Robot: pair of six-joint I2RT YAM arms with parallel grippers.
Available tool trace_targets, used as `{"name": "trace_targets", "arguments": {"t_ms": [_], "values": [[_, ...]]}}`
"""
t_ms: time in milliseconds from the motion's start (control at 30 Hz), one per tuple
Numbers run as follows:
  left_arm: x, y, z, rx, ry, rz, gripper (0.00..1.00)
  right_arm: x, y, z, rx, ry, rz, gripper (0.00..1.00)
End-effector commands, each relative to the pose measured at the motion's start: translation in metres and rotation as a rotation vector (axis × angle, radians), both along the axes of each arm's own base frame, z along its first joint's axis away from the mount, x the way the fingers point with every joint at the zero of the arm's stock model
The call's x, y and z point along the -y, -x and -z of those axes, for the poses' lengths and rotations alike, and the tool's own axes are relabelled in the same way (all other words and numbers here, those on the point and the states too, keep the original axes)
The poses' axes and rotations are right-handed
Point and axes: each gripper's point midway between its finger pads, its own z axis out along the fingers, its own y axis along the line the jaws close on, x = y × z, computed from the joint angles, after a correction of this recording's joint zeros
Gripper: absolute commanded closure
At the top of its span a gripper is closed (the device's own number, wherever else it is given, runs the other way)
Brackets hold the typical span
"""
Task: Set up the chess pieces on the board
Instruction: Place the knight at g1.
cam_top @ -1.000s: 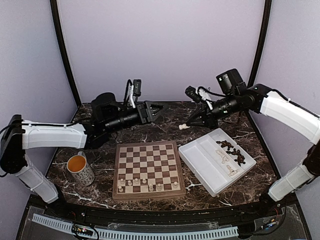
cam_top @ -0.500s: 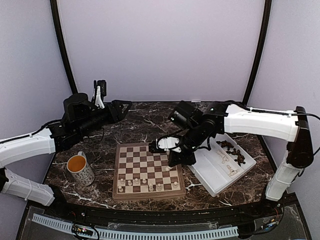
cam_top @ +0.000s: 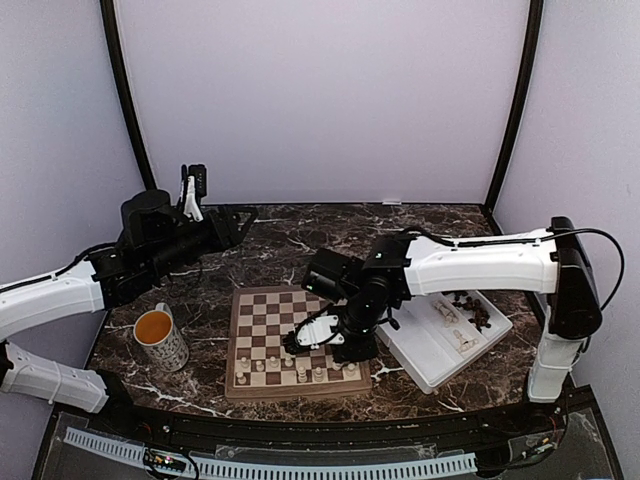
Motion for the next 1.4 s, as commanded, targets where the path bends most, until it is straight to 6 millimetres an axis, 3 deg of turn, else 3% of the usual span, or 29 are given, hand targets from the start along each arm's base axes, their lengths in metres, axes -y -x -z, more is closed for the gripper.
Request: {"name": "trace_targets", "arguments": {"t_ms": [0,467,1000,1367], "values": [[-0.007,0.002,0.004,-0.008,0.002,-0.015,0.42,-0.006,0.002,-0.001,0.019,0.019,-0.023,0.97],[-0.008,0.003,0.012,-0.020,-0.001,-0.018,0.42,-0.007,0.009,0.018,0.017,0.081,-0.043,0.97],[-0.007,0.003,0.021,-0.039,0.005,-0.010,0.41,-0.010,0.007,0.023,0.025,0.088,-0.035,0.93],[-0.005,0.003,0.026,-0.051,0.004,-0.001,0.42,-0.015,0.008,0.018,0.030,0.068,-0.026,0.79]]}}
